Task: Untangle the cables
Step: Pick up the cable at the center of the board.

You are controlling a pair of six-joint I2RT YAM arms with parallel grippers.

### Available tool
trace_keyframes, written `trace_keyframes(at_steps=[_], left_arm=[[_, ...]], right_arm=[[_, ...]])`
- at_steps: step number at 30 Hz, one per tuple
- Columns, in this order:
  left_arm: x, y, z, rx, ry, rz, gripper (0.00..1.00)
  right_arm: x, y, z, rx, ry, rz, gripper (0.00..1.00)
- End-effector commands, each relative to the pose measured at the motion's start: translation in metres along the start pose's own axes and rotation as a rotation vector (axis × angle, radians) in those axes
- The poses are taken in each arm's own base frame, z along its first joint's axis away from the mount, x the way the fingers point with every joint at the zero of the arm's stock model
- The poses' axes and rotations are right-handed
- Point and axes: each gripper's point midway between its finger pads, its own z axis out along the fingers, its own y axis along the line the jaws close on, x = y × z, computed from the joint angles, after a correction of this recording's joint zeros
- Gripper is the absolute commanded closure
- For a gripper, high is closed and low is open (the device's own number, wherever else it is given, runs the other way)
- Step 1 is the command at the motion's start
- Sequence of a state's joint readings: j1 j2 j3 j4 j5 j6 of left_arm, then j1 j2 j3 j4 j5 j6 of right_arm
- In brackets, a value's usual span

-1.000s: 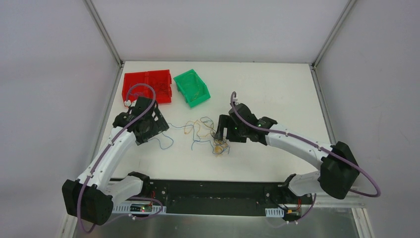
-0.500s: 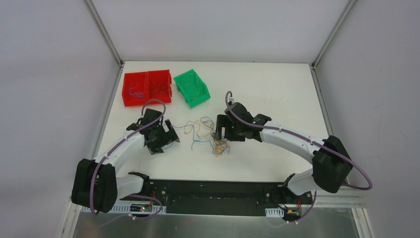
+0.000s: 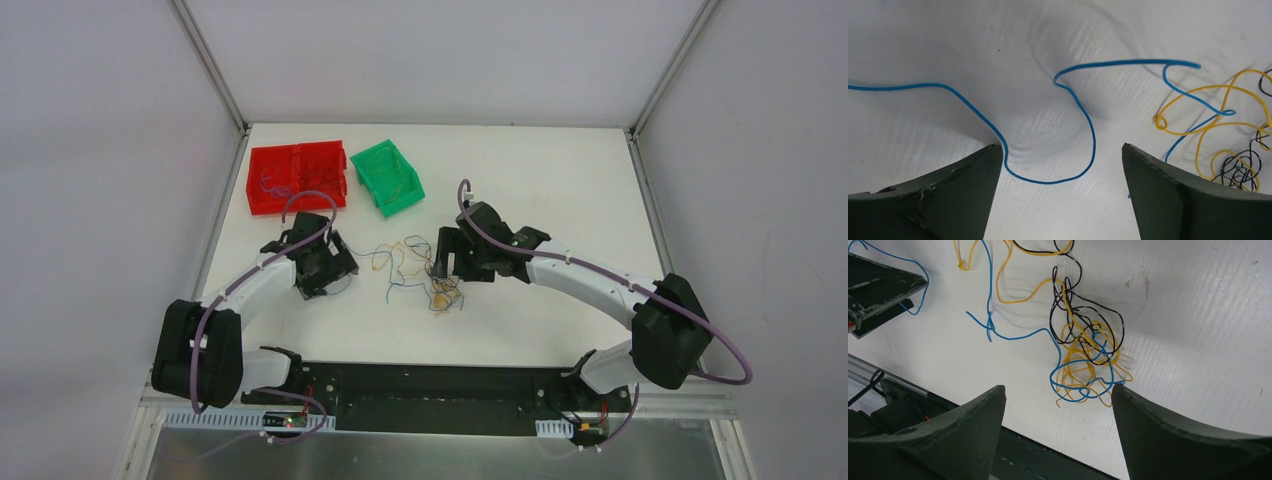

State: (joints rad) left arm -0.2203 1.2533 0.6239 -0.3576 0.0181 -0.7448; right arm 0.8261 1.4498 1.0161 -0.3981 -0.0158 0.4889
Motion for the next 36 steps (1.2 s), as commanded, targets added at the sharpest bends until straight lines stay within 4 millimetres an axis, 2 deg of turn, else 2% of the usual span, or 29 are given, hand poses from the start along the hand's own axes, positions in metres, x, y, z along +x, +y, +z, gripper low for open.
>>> trace_keyframes(at_steps=[1,3,6,9,14,15,21,23,28,30,32,36], left_arm=[[-0.008,0.020,0.007,-0.124,-0.015,0.004,0.08],[-0.011,0.020,0.007,-0.129,-0.022,0.012,0.10],[-0.014,0.011,0.013,-0.090,-0.026,0.034,0.34],[-0.013,-0.003,0.021,-0.033,-0.003,0.039,0.46],[-0.018,-0.022,0.023,0.038,-0.022,0.057,0.92],[-0.019,-0.025,0.022,0.050,-0.029,0.061,0.95],[-0.018,-0.047,0.018,0.108,-0.038,0.096,0.95],[-0.017,-0.051,0.017,0.125,-0.034,0.102,0.95],[-0.017,-0.056,0.008,0.163,-0.043,0.114,0.94],[-0.017,-0.057,0.002,0.179,-0.052,0.118,0.96],[-0.020,-0.056,-0.008,0.183,-0.075,0.110,1.00],[-0.033,-0.049,-0.037,0.160,-0.144,0.113,1.00]], right_arm=[[-0.018,0.015,-0.017,-0.054,-0.051,-0.002,0.19],[-0.018,0.016,-0.018,-0.055,-0.051,-0.002,0.19],[-0.020,0.016,-0.019,-0.057,-0.055,0.000,0.20],[-0.020,0.017,-0.019,-0.060,-0.052,-0.002,0.20],[-0.021,0.015,-0.021,-0.054,-0.056,-0.003,0.20],[-0.021,0.014,-0.021,-0.054,-0.058,-0.003,0.20],[-0.014,0.012,-0.007,-0.039,-0.004,-0.004,0.20],[-0.012,0.019,-0.002,-0.063,0.024,-0.001,0.23],[-0.024,0.059,0.003,-0.218,0.024,-0.017,0.38],[-0.026,0.074,0.007,-0.236,0.042,-0.049,0.41],[-0.027,0.086,0.014,-0.235,0.058,-0.080,0.45],[-0.029,0.102,0.032,-0.233,0.080,-0.100,0.54]])
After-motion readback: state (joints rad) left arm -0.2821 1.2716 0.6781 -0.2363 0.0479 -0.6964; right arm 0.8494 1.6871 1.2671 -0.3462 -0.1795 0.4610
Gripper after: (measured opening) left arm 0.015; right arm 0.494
